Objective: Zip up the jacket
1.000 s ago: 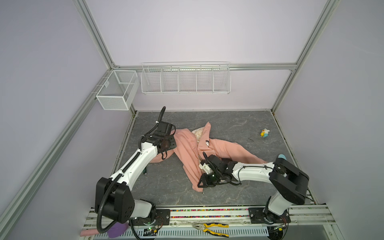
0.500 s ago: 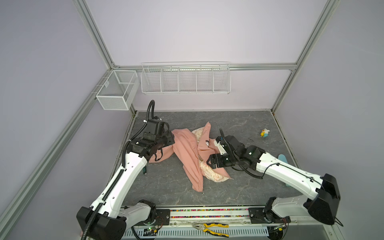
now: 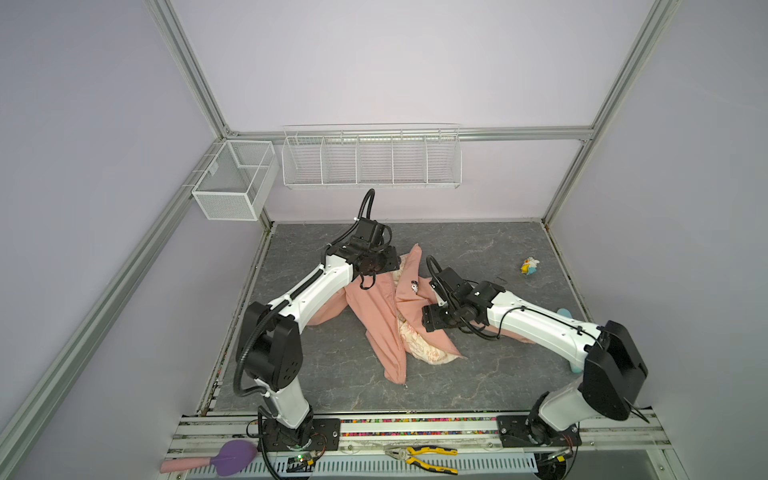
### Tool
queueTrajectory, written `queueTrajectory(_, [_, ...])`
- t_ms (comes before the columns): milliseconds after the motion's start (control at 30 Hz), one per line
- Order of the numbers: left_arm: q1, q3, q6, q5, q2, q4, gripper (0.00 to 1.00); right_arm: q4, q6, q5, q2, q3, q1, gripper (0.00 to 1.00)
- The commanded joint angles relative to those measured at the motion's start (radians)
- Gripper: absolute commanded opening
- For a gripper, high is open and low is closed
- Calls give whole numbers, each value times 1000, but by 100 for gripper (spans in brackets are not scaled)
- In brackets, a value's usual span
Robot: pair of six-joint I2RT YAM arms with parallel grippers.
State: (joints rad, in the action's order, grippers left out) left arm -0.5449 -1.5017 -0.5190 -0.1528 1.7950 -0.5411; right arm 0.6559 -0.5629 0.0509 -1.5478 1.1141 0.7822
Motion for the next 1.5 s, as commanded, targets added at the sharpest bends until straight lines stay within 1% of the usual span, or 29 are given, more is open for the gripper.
queueTrajectory(0, [-10,-80,63,-63,82,82,57,-69,-20,-56,-13,-58,-8,73])
queueTrajectory(33, [-11,-104,78,-78,112,93,57,-81,-25,-64,-17,-70,-9,71])
queueTrajectory(100, [-19,-149,119,-73,161,103,57,-97,-35,-75,-20,-89,-8,68])
queueTrajectory(267, [-42,-286,222,-31,290,86,56,-119,-46,-89,-19,-101,-9,67])
queueTrajectory(333, [-41,-339,240,-14,342,70,56,-119,-44,-95,-24,-96,-9,67])
queueTrajectory(467, [-42,-476,269,28,455,-16,55,-114,-37,-95,-35,-85,-8,67])
queueTrajectory(700, [-42,-595,278,72,541,-69,56,-119,-35,-106,-43,-83,-9,67])
queueTrajectory(800, [-40,-656,285,65,580,-99,57,-118,-35,-107,-41,-85,-9,67])
queueTrajectory(933, [-37,-739,291,-21,637,-149,55,-119,-36,-104,-33,-87,-12,67])
queueTrajectory(967, [-37,-749,292,-44,647,-157,53,-120,-37,-104,-29,-89,-15,67])
queueTrajectory(1000, [-37,-757,295,-69,653,-163,49,-122,-40,-104,-24,-92,-19,66])
queueTrajectory(1067, [-37,-776,298,-105,665,-184,27,-123,-47,-106,-6,-98,-31,66])
queueTrajectory(1133, [-37,-779,295,-110,667,-198,7,-121,-58,-106,23,-103,-51,68])
queueTrajectory(1167, [-37,-775,292,-110,664,-200,0,-118,-61,-104,45,-102,-63,71])
queueTrajectory(1300, [-36,-728,278,-106,618,-169,0,-69,-29,-70,120,-58,-107,79])
queueTrajectory(1400, [-35,-686,268,-97,568,-137,0,3,52,-18,135,29,-146,84])
queueTrajectory(1467, [-36,-665,273,-95,544,-121,0,29,126,-16,118,88,-180,87])
